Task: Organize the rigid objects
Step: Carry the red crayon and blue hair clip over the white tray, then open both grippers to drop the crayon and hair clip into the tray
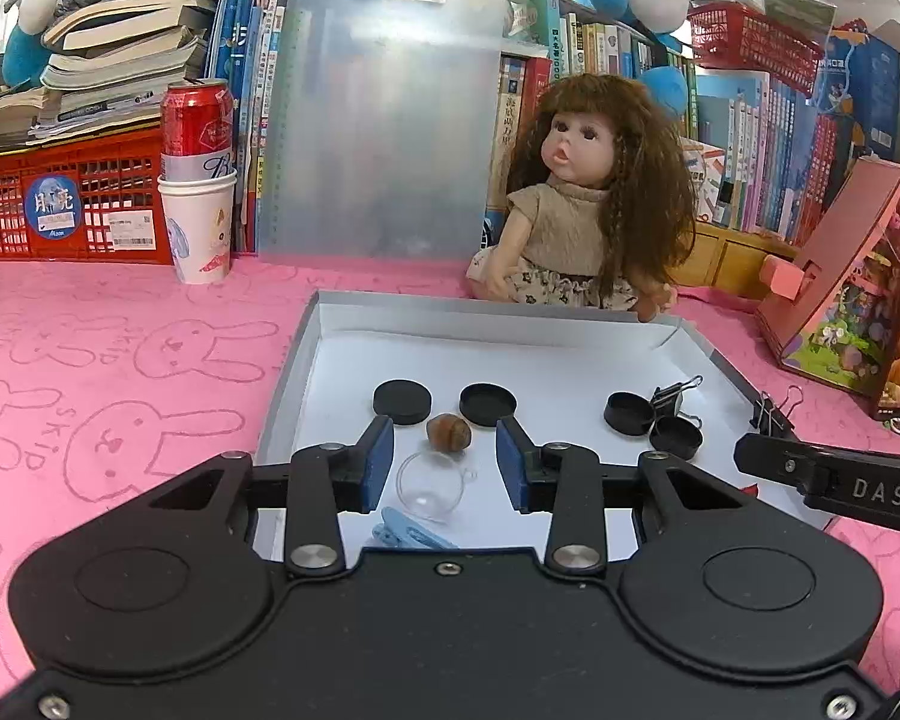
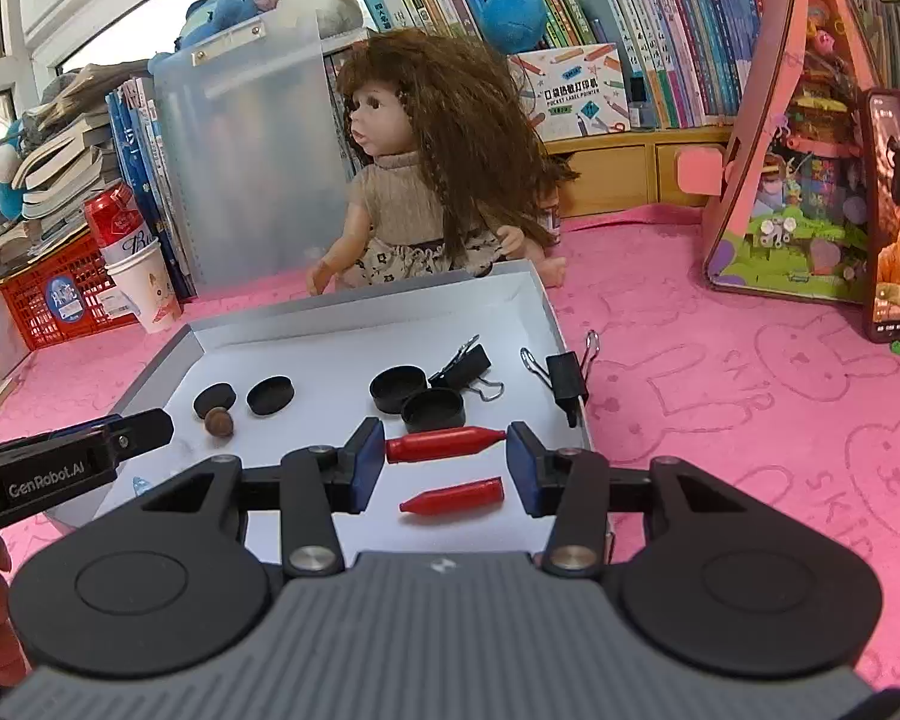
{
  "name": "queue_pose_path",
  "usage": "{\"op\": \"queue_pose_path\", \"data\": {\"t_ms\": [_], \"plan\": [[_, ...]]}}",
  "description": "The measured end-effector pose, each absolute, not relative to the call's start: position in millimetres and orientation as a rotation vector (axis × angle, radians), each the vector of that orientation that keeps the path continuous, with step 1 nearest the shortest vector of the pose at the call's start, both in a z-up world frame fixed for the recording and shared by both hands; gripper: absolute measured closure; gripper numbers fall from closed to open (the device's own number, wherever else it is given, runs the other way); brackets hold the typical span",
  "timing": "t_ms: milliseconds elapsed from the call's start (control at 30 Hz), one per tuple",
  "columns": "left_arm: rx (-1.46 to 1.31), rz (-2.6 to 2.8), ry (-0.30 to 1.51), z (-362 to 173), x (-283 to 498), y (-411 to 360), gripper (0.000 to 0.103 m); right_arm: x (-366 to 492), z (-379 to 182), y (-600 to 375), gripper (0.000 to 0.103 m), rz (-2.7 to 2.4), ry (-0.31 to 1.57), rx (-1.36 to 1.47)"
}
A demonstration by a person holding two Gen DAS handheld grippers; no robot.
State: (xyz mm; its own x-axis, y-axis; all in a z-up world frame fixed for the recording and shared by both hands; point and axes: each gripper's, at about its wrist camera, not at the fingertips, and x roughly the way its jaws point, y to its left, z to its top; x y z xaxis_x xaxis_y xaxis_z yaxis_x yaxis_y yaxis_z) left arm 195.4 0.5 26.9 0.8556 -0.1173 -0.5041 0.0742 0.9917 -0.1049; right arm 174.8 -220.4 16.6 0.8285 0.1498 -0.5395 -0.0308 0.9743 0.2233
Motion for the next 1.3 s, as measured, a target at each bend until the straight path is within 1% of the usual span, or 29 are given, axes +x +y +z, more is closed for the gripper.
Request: {"op": "queue_pose_path", "data": {"t_ms": [867, 933, 1033, 1100, 1133, 1267, 1300], "plan": [[-0.046, -0.106, 0.557, 19.4, 199.4, -6.6, 0.067, 196.0, -2.1, -211.6, 0.052, 0.091, 0.632, 0.171], [-0.044, -0.108, 0.559, 18.8, 199.4, -6.9, 0.067, 196.2, -2.2, -212.2, 0.049, 0.094, 0.633, 0.169], [-0.045, -0.109, 0.559, 18.6, 199.4, -6.9, 0.067, 196.3, -1.8, -212.4, 0.049, 0.098, 0.632, 0.169], [-0.046, -0.112, 0.560, 18.7, 198.9, -6.7, 0.067, 196.2, -1.7, -212.1, 0.040, 0.097, 0.632, 0.171], [-0.048, -0.114, 0.560, 18.8, 198.3, -6.8, 0.066, 195.6, -1.4, -212.2, 0.040, 0.096, 0.630, 0.175], [-0.053, -0.124, 0.557, 22.0, 193.3, -6.2, 0.058, 189.9, 1.6, -213.0, 0.034, 0.103, 0.610, 0.179], [-0.053, -0.128, 0.555, 23.7, 190.9, -5.7, 0.054, 187.3, 3.0, -213.2, 0.032, 0.107, 0.601, 0.177]]}}
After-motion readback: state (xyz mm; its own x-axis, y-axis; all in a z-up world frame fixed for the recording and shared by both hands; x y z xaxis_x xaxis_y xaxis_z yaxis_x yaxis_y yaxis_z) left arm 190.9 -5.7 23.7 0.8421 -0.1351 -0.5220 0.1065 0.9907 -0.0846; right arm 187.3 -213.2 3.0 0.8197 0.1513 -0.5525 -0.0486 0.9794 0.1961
